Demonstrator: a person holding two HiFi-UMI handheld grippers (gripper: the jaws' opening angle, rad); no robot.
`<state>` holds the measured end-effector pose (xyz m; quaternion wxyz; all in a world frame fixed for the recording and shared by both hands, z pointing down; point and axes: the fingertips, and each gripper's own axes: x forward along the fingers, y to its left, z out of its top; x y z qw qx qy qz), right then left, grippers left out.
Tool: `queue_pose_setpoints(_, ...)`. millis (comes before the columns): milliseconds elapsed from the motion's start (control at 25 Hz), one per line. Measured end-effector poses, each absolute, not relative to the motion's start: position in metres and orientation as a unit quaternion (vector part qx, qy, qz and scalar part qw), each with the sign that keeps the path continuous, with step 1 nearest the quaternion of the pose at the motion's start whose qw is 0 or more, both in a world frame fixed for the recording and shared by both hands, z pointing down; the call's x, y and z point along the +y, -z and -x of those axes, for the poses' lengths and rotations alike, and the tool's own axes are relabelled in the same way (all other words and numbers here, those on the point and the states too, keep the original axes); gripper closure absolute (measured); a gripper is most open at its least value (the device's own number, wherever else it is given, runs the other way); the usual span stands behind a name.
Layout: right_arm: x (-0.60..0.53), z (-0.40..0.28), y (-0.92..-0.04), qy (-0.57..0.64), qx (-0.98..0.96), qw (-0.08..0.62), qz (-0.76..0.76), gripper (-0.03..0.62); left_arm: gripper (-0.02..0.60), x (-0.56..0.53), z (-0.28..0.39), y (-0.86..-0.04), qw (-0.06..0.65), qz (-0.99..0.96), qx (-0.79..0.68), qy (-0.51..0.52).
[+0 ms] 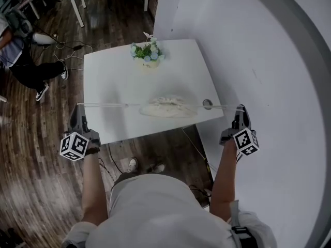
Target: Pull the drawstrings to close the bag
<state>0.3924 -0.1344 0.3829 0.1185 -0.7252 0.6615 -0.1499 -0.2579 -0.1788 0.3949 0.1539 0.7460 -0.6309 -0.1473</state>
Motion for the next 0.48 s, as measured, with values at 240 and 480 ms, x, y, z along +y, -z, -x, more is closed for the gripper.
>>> queue_pose_setpoints(240, -0.136, -0.389, -0.381, 0.151, 0.663, 0.117, 0.724, 0.554, 0.566, -0.177, 0.262, -0.39, 0.15, -0.747, -0.629, 0.153)
queue_pose_setpoints(480, -0.138, -0.385, -0.388, 0.157, 0.666, 0.112, 0.72, 0.554, 0.566, -0.172, 0.267, -0.389, 0.14, -0.742, -0.636, 0.156)
